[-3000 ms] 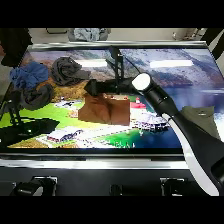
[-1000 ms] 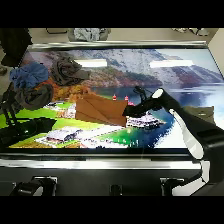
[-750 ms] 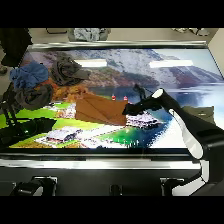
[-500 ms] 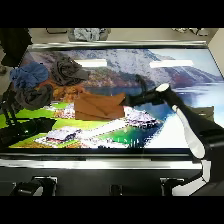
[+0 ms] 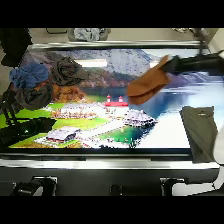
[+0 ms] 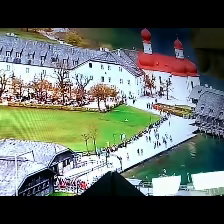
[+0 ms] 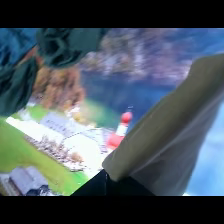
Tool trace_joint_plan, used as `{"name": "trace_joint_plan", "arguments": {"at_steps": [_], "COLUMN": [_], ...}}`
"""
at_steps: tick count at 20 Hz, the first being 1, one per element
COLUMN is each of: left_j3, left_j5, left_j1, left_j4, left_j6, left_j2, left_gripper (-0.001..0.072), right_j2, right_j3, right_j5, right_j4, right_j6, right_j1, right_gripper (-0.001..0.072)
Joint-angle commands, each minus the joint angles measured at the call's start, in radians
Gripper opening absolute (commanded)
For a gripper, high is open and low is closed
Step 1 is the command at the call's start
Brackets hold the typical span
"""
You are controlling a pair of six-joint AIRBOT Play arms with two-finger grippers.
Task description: Fold the shirts.
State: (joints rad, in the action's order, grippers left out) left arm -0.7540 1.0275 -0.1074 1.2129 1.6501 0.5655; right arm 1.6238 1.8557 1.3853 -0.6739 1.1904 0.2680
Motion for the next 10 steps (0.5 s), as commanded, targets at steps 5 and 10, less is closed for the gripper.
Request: {"name": "trace_joint_plan", "arguments": {"at_steps": [5,10], "left_j3": [0.0,0.0], "left_j5": [0.0,0.0], "left_j1": [0.0,0.0], "left_j4": [0.0,0.0], "left_j6": [0.0,0.0], "left_j2": [0.0,0.0], "left_gripper": [0.0026,0.0026], "right_j2": [-0.039,-0.041], "right_j3": [0.053,0.054], "right_j5": [0.123,0.081], "right_j4": [-0.093,-0.161], "right_j6": [0.017,0.001], "right_j1": [0.306,0.397], "right_gripper": [0.0045,0.0045]}}
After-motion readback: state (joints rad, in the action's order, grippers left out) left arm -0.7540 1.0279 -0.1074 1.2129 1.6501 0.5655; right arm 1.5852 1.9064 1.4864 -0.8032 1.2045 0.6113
